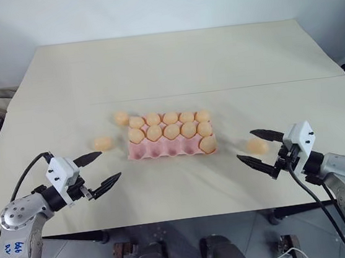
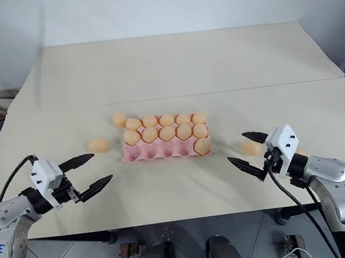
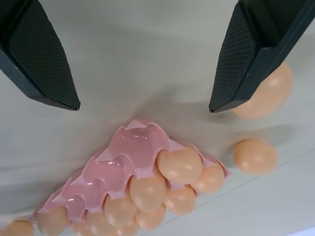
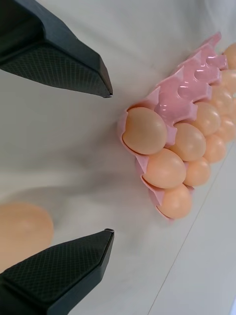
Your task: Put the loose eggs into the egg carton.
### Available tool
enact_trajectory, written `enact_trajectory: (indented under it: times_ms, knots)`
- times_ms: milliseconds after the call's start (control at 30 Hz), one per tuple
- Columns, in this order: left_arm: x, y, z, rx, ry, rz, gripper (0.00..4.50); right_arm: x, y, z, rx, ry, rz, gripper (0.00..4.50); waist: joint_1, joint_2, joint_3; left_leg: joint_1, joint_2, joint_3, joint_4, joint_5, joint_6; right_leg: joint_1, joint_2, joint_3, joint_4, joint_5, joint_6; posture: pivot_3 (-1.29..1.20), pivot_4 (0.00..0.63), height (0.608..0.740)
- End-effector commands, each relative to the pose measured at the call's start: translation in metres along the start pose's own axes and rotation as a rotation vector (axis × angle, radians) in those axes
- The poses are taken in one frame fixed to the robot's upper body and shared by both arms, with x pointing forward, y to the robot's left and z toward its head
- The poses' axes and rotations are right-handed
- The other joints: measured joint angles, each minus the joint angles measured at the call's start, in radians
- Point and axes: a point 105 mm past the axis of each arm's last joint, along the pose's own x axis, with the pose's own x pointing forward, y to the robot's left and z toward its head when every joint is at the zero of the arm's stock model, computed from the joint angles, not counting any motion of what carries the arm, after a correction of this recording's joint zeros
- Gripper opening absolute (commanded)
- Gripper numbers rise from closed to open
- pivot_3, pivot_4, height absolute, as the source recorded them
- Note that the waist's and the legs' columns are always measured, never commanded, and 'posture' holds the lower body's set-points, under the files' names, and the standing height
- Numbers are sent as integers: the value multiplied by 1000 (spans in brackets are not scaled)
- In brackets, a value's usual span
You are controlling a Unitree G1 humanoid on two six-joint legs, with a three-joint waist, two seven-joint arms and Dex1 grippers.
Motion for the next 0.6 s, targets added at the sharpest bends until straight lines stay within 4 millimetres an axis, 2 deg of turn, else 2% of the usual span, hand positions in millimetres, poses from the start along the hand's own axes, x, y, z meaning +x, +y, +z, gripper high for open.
enact_trajectory:
  times_ms: [33, 133, 200, 300, 367, 500, 600]
  knots:
    - [7, -9, 11, 15, -36, -43, 4477, -7, -6, 12, -34, -55, -76, 4500, 2, 0, 0, 0, 0, 0, 0, 0, 0, 0, 0, 0, 0, 0, 0, 0, 150, 740]
    - [17, -16, 18, 1, -63, -93, 4477, -18, -18, 12, -36, -70, -205, 4500, 6, 0, 0, 0, 0, 0, 0, 0, 0, 0, 0, 0, 0, 0, 0, 0, 150, 740]
    - [27, -24, 23, 8, -75, -159, 4477, -32, -27, 12, -5, -76, -313, 4500, 11, 0, 0, 0, 0, 0, 1, 0, 0, 0, 0, 0, 0, 0, 0, 0, 150, 740]
    - [41, -30, 33, 7, -101, -248, 4477, -60, -37, 13, 8, -62, -455, 4500, 11, 0, 0, 0, 0, 0, 1, 0, 0, 1, 0, -1, 0, 0, 0, 0, 150, 740]
    - [51, -35, 37, 13, -97, -315, 4477, -87, -43, 9, 1, -2, -543, 4500, 8, 0, 0, 0, 0, 0, 2, 0, 0, 2, 0, -1, 0, 0, 0, 0, 150, 740]
    - [67, -44, 45, 10, -107, -443, 4477, -126, -36, -1, 40, 132, -569, 4500, 5, 1, 0, 0, 0, 1, 1, 0, 0, 2, 1, 0, 0, 0, 0, 0, 150, 740]
    - [78, -52, 53, 11, -132, -518, 4477, -143, -25, -11, 86, 240, -515, 4500, 0, 1, -1, 1, 0, 1, 2, 0, 0, 2, 2, 1, 1, 0, 0, 0, 150, 740]
